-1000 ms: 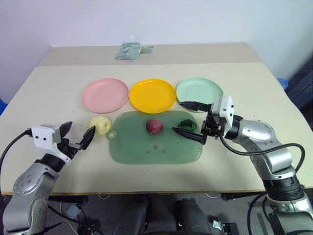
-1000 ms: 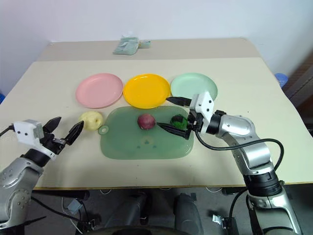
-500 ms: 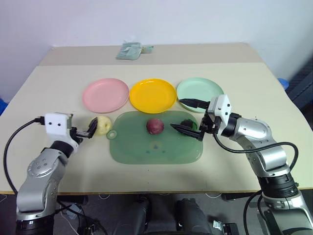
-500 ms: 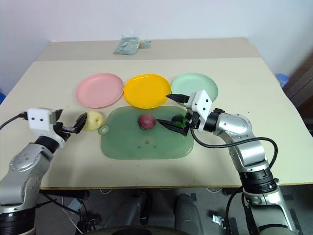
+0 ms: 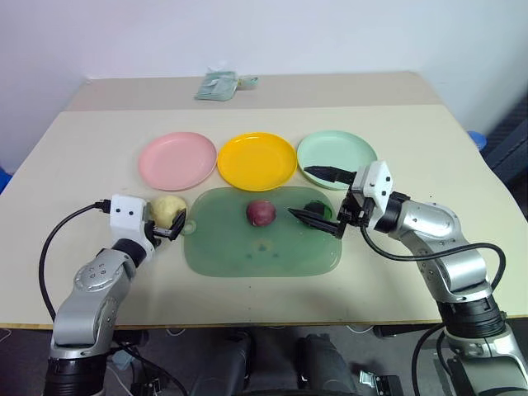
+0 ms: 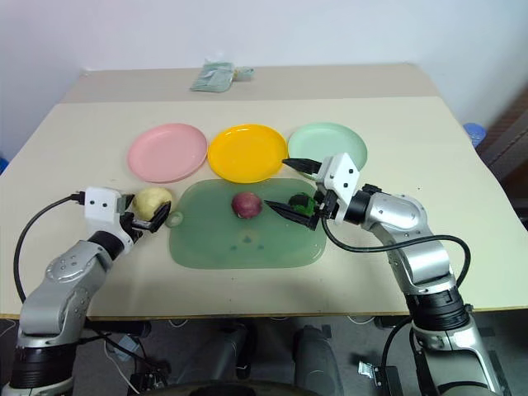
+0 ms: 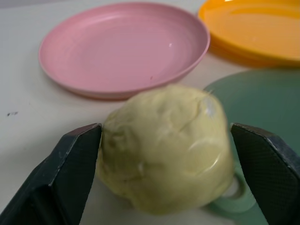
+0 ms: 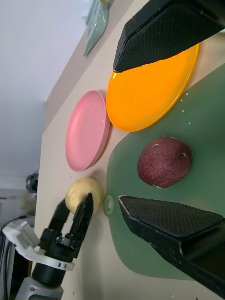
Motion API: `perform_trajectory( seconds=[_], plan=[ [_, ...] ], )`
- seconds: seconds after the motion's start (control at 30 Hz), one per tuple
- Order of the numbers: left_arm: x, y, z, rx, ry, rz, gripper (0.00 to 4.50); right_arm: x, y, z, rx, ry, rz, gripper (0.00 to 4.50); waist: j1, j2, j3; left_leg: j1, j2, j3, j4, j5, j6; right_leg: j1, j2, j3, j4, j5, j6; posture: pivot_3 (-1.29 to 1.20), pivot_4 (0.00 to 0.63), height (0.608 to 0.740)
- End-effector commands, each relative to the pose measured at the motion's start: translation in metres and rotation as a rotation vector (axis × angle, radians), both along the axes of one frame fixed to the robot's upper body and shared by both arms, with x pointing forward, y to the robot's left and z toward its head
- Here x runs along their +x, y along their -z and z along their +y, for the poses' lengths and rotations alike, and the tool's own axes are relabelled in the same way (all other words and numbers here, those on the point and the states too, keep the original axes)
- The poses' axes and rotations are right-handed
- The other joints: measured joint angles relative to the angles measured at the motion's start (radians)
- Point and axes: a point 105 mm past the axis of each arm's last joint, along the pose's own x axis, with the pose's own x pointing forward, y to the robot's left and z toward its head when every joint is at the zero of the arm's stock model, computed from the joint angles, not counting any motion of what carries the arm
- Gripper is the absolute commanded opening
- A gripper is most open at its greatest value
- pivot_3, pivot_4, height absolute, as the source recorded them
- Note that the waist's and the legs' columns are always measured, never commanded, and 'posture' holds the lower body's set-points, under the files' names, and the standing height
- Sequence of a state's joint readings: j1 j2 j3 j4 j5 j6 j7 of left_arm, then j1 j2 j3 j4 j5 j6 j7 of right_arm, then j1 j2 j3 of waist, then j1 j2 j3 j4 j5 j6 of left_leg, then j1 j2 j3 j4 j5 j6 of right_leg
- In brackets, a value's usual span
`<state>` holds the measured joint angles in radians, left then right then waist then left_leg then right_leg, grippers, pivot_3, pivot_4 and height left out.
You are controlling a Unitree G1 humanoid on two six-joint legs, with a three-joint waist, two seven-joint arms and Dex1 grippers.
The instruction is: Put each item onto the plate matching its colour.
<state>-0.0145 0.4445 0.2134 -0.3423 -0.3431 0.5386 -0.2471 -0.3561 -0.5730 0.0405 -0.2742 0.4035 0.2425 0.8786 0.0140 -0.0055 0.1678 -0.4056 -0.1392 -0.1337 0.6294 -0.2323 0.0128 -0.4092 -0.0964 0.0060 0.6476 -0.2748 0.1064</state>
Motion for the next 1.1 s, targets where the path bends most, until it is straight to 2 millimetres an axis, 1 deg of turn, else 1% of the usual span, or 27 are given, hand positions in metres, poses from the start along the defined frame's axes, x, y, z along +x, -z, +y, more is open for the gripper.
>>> perform_trajectory(
  seconds=[0.03,0.13,0.2,0.27,0.33,0.4,0.5,0.57,0.63,0.7,0.77,0.8,0.87,0.93,1.0,1.1],
  plan=[
    [0.0,0.0,0.002,0.011,-0.006,-0.005,3.07,-0.005,-0.013,-0.003,0.011,0.009,-0.052,4.33,0.0,0.0,0.0,0.0,0.0,0.0,0.0,0.0,0.0,0.0,0.0,0.0,0.0,0.0,0.0,0.0,0.15,0.74],
    [0.002,-0.003,0.002,0.019,-0.002,-0.029,3.06,-0.004,-0.013,-0.003,0.015,0.016,-0.051,4.33,0.0,0.0,0.0,0.0,0.0,0.0,0.0,0.0,0.0,0.0,0.0,0.0,0.0,0.0,0.0,0.0,0.15,0.74],
    [0.003,-0.008,0.002,0.011,0.008,-0.064,3.06,-0.004,-0.012,-0.004,0.015,0.021,-0.05,4.33,0.0,0.0,0.0,0.0,0.0,0.0,0.0,0.0,0.0,0.0,0.0,0.0,0.0,0.0,0.0,0.0,0.15,0.74],
    [0.005,-0.023,-0.004,-0.03,0.03,-0.136,3.06,-0.004,-0.012,-0.004,0.016,0.026,-0.048,4.33,0.0,0.0,0.0,0.0,0.0,0.0,0.0,0.0,0.0,0.0,0.0,0.0,0.0,0.0,0.0,0.0,0.15,0.74],
    [0.007,-0.046,-0.017,-0.087,0.084,-0.233,3.06,-0.005,-0.012,-0.005,0.019,0.033,-0.047,4.33,0.004,0.0,0.0,0.0,0.0,0.0,0.0,0.0,0.0,0.0,0.0,0.0,0.0,0.0,0.0,0.0,0.15,0.74],
    [0.011,-0.066,-0.032,-0.106,0.15,-0.303,3.06,-0.004,-0.012,-0.006,0.021,0.042,-0.048,4.33,0.008,-0.002,0.001,-0.001,0.0,-0.001,0.002,0.0,0.0,0.0,0.0,-0.001,0.0,0.0,0.0,0.0,0.15,0.74],
    [0.03,-0.089,-0.052,-0.092,0.209,-0.349,3.06,-0.002,-0.014,-0.008,0.034,0.061,-0.051,4.33,0.016,-0.002,0.001,-0.001,0.0,-0.001,0.002,0.0,0.0,0.0,0.0,-0.001,0.0,0.0,0.0,0.0,0.15,0.74],
    [0.053,-0.101,-0.066,-0.086,0.22,-0.364,3.06,0.0,-0.016,-0.009,0.046,0.082,-0.056,4.33,0.027,-0.002,0.001,-0.001,0.0,-0.001,0.002,0.0,0.0,0.0,0.0,-0.001,0.0,0.0,0.0,0.0,0.15,0.74],
    [0.087,-0.102,-0.086,-0.039,0.237,-0.324,3.06,0.002,-0.016,-0.01,0.054,0.105,-0.062,4.33,0.032,-0.002,0.001,-0.001,-0.001,-0.001,0.002,0.001,-0.001,0.0,0.0,-0.002,0.0,0.0,0.001,0.0,0.15,0.74],
    [0.112,-0.104,-0.104,-0.003,0.258,-0.311,3.06,0.004,-0.016,-0.01,0.06,0.124,-0.063,4.33,0.029,-0.003,0.001,-0.001,-0.001,-0.002,0.003,0.001,-0.001,0.001,0.0,-0.003,0.0,0.001,0.002,0.0,0.15,0.74],
    [0.132,-0.1,-0.12,0.033,0.292,-0.283,3.06,0.005,-0.015,-0.011,0.063,0.143,-0.067,4.33,0.026,-0.003,0.001,-0.001,-0.002,-0.002,0.003,0.001,-0.001,0.001,-0.001,-0.003,0.0,0.001,0.002,0.0,0.15,0.74],
    [0.139,-0.099,-0.127,0.045,0.304,-0.275,3.06,0.006,-0.015,-0.011,0.064,0.157,-0.067,4.33,0.022,-0.004,0.002,-0.002,-0.003,-0.002,0.003,0.003,-0.004,0.001,-0.001,-0.003,0.0,0.002,0.003,0.0,0.15,0.74],
    [0.15,-0.09,-0.137,0.061,0.334,-0.235,3.06,0.015,-0.014,-0.017,0.051,0.236,-0.083,4.33,0.019,-0.004,0.002,-0.003,-0.003,-0.001,0.002,0.004,-0.005,-0.001,-0.001,-0.003,-0.001,0.002,0.003,0.0,0.15,0.74],
    [0.156,-0.079,-0.142,0.082,0.36,-0.193,3.06,0.021,-0.014,-0.019,0.053,0.281,-0.098,4.33,0.012,-0.005,0.002,-0.004,-0.002,-0.001,0.001,0.004,-0.005,-0.004,-0.001,-0.003,0.0,0.002,0.003,0.0,0.15,0.74],
    [0.159,-0.068,-0.143,0.122,0.367,-0.163,3.06,0.024,-0.016,-0.018,0.063,0.309,-0.106,4.33,0.0,-0.005,0.002,-0.004,-0.002,-0.001,0.001,0.004,-0.005,-0.004,-0.001,-0.003,0.0,0.001,0.003,0.0,0.15,0.74],
    [0.161,-0.061,-0.145,0.11,0.382,-0.131,3.06,0.024,-0.018,-0.015,0.084,0.322,-0.111,4.33,-0.004,-0.006,0.003,-0.004,-0.003,-0.001,0.002,0.004,-0.005,-0.004,-0.001,-0.003,0.0,0.002,0.003,0.0,0.15,0.74]
  ],
)
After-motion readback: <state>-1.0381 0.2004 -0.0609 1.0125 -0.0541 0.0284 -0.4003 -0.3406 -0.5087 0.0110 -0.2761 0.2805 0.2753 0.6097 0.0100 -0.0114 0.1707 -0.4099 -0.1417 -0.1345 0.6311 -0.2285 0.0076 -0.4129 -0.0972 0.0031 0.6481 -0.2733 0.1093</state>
